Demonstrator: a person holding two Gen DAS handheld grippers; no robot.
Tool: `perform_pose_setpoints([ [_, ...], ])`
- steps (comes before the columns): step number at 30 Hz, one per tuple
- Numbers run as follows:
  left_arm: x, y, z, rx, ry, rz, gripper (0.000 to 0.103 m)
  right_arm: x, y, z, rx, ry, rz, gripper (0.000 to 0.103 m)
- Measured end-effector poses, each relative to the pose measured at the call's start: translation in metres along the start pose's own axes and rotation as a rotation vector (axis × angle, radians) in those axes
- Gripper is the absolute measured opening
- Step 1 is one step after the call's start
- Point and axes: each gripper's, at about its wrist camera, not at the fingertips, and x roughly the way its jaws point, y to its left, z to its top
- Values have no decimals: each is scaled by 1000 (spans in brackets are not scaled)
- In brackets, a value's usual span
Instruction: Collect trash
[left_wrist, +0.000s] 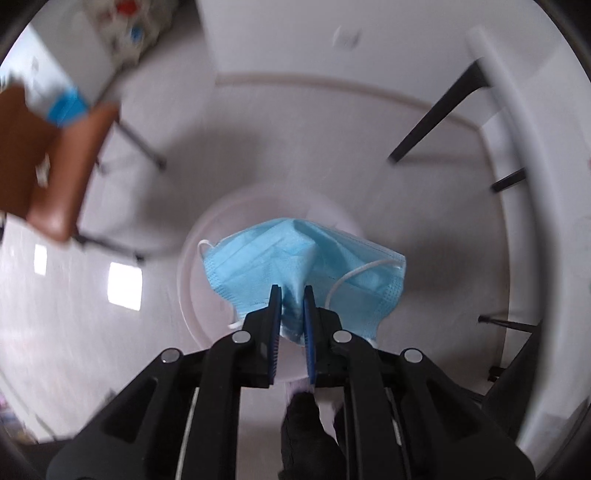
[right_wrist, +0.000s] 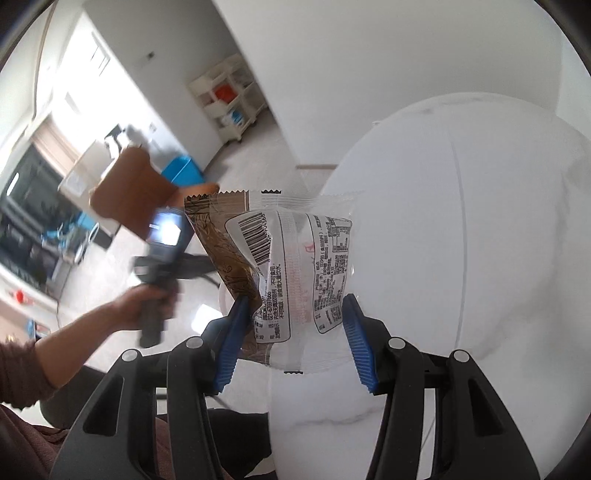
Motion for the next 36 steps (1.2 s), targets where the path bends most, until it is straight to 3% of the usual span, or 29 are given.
perform_pose_setpoints([
  [2, 30, 9, -1, -27, 77, 14, 23, 3, 15, 7, -24, 1, -6, 52],
  [3, 41, 13, -1, -41, 97, 30, 45, 6, 20, 12, -39, 2, -7, 52],
  [4, 43, 16, -5, -51, 89, 39, 61, 6, 30, 8, -48, 2, -10, 52],
  [7, 35, 29, -11, -95, 39, 49, 82, 12, 46, 7, -63, 17, -5, 52],
  [11, 12, 42, -8, -160, 13, 11, 83, 30, 58, 10, -84, 46, 18, 52],
  [18, -75, 56, -31, -210, -165, 9, 91, 60, 60, 23, -111, 77, 25, 52],
  [20, -96, 62, -39, -213, -202, 9, 92, 64, 58, 24, -129, 83, -6, 53],
  [22, -108, 65, -46, -212, -220, 15, 92, 79, 52, 26, -143, 107, -75, 63],
  [25, -120, 68, -54, -223, -233, 5, 92, 109, 34, 27, -111, 148, -149, 73],
  [32, -126, 62, -63, -248, -240, -19, 92, 157, 5, 20, -26, 215, -197, 73],
  [36, -131, 56, -63, -245, -251, -44, 92, 165, -5, 17, 38, 222, -162, 73],
])
